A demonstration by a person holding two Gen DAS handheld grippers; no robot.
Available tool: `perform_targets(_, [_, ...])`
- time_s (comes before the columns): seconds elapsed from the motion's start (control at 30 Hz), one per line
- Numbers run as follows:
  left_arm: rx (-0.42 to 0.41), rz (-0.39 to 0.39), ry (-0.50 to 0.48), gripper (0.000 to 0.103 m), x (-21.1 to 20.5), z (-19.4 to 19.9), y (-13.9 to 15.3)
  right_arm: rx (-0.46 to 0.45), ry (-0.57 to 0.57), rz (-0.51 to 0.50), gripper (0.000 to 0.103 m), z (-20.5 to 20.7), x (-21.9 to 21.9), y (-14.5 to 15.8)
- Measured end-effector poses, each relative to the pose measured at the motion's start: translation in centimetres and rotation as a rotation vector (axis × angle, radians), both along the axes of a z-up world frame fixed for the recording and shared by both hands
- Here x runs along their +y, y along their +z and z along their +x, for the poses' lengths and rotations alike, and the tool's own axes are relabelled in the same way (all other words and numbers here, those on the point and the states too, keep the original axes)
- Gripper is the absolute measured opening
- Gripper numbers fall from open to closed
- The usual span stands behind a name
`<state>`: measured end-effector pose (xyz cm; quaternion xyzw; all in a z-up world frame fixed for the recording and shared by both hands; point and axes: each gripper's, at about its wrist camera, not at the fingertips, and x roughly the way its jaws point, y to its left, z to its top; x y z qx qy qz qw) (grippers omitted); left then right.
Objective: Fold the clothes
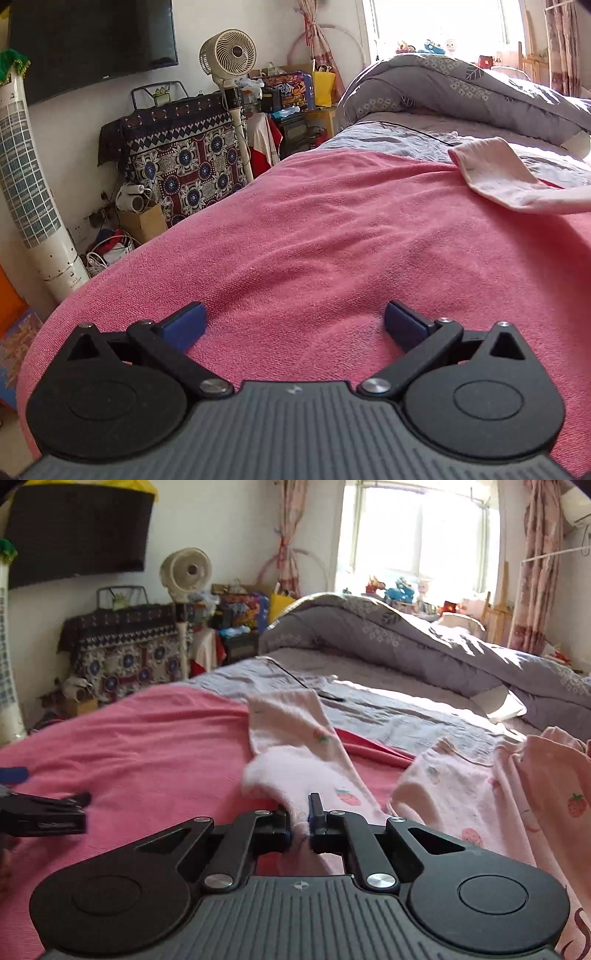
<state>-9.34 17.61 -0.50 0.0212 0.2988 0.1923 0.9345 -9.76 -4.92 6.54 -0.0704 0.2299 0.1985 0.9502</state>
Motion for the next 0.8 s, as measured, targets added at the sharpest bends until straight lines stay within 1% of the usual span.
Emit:
perform_targets(0.07, [-0.002,-0.008,0.0,0.103,0.1,-0.1,0.0,-0.005,0.162,0.013,0.01,-3.5,0.8,1.3])
perform_targets(0.13, [-0.003,-0.015,-0.001,0.103,0.2,-0.2,0.0,0.051,0.291,0.023,0.011,-5.5,0.6,1.3])
perform_targets(0.17, [-0.004,-0.019,-0.001,0.103,0.3,-0.2,0.0,0.091,0.342,0.019,0.011,-6.2,0.5,0.9])
perform_targets(0.23, [-0.005,-0.027,-0.001,0.103,0.4,-0.3,0.0,0.165,0.369,-0.054,0.013,-7.0,0.2,-0.9])
perform_targets(0.27, [-0.006,-0.031,-0.002,0.103,0.4,-0.3,0.0,0.186,0.366,-0.081,0.015,-7.3,-0.1,-1.7])
perform_targets(0.33, [-0.008,-0.038,-0.002,0.103,0.6,-0.4,0.0,0.216,0.349,-0.123,0.018,-8.0,-0.9,-3.2])
perform_targets(0.37, [-0.008,-0.042,-0.002,0.103,0.6,-0.4,0.0,0.198,0.343,-0.12,0.02,-8.8,-1.3,-3.4])
perform_targets(0.4, [-0.009,-0.042,-0.003,0.103,0.8,-0.4,0.0,0.161,0.327,-0.124,0.032,-9.5,-1.5,-3.3])
perform_targets(0.43, [-0.009,-0.043,-0.003,0.103,0.9,-0.4,0.0,0.107,0.289,-0.152,0.045,-10.1,-1.4,-3.1])
perform_targets(0.47, [-0.008,-0.042,-0.003,0.103,1.0,-0.4,0.0,0.043,0.268,-0.189,0.067,-10.9,-1.2,-3.1])
perform_targets(0.5, [-0.008,-0.042,-0.003,0.103,1.0,-0.3,0.0,-0.022,0.257,-0.226,0.068,-11.7,-1.1,-3.3])
perform_targets(0.53, [-0.008,-0.042,-0.003,0.103,0.9,-0.3,0.0,-0.059,0.26,-0.26,0.068,-12.3,-1.0,-3.5])
perform_targets(0.57, [-0.008,-0.041,-0.003,0.103,0.9,-0.3,0.0,-0.059,0.26,-0.281,0.067,-12.4,-0.7,-3.9])
perform_targets(0.6, [-0.008,-0.041,-0.003,0.103,0.8,-0.3,-0.1,-0.049,0.255,-0.296,0.061,-12.3,-0.5,-4.5])
perform_targets(0.63, [-0.007,-0.04,-0.003,0.103,0.9,-0.3,-0.1,-0.039,0.251,-0.312,0.054,-12.2,-0.3,-5.0])
perform_targets(0.67, [-0.007,-0.039,-0.003,0.103,0.9,-0.3,-0.1,-0.015,0.242,-0.301,0.035,-11.7,-0.2,-5.6])
perform_targets(0.7, [-0.007,-0.039,-0.003,0.103,0.9,-0.3,-0.1,0.004,0.231,-0.263,0.022,-11.3,-0.2,-5.5])
perform_targets(0.73, [-0.007,-0.04,-0.003,0.103,0.9,-0.3,-0.1,0.017,0.219,-0.219,0.016,-11.0,-0.1,-5.1])
perform_targets(0.77, [-0.007,-0.04,-0.003,0.103,0.9,-0.2,-0.1,0.03,0.208,-0.175,0.012,-10.7,-0.1,-4.6])
perform_targets(0.8, [-0.006,-0.041,-0.004,0.103,0.9,-0.2,0.0,0.042,0.234,-0.106,0.012,-10.9,-0.3,-3.7])
